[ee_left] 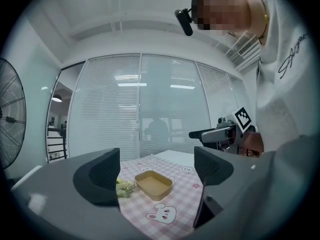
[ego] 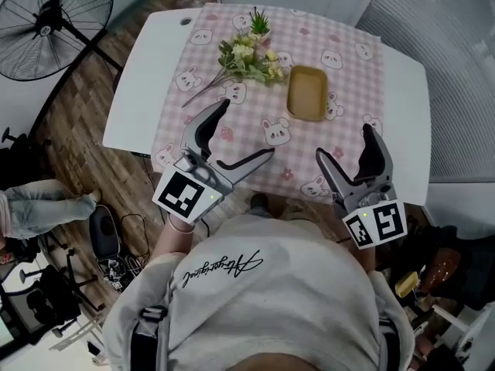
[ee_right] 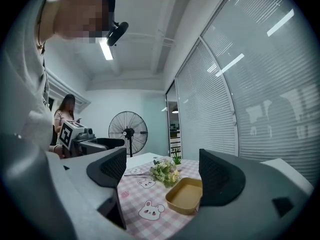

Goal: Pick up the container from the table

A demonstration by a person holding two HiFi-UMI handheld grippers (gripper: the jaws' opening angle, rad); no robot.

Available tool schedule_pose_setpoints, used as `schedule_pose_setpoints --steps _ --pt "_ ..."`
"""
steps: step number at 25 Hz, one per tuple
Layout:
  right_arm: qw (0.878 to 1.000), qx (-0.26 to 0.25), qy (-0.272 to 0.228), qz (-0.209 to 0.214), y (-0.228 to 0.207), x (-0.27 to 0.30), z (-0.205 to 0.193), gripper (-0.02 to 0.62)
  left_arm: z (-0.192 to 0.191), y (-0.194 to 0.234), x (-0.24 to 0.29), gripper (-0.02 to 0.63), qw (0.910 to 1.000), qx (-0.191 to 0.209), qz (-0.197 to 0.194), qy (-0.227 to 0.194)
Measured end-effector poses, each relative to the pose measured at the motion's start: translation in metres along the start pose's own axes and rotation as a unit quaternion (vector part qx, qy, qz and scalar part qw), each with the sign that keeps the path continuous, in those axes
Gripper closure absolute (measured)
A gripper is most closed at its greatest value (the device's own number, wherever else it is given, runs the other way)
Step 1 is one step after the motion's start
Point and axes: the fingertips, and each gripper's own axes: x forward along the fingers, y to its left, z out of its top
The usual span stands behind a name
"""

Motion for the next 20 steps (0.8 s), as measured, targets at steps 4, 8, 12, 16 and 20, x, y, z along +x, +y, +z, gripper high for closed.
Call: schedule_pose_setpoints --steps 4,8,12,16,20 --pt "1.0 0.0 0.007 0.008 -0.007 0.003 -0.003 0.156 -0.003 0.002 0.007 0.156 1.0 -0.003 0.004 0.005" --pt "1.0 0.0 0.011 0.022 -0.015 0.009 -0.006 0.156 -0.005 0.003 0.016 0.156 0.9999 0.0 0.013 0.007" --pt "0.999 0.0 0.015 0.036 -0.024 0.017 -0.008 0.156 -0.008 0.003 0.026 0.156 0.9998 -0.001 0.019 0.01" --pt "0.999 -0.007 0.025 0.047 -0.035 0.026 -0.015 0.156 -0.016 0.004 0.039 0.156 0.9996 -0.006 0.021 0.016" --pt "0.997 -0.016 0.043 0.055 -0.045 0.037 -0.032 0.156 -0.029 0.006 0.053 0.156 0.9995 -0.01 0.016 0.024"
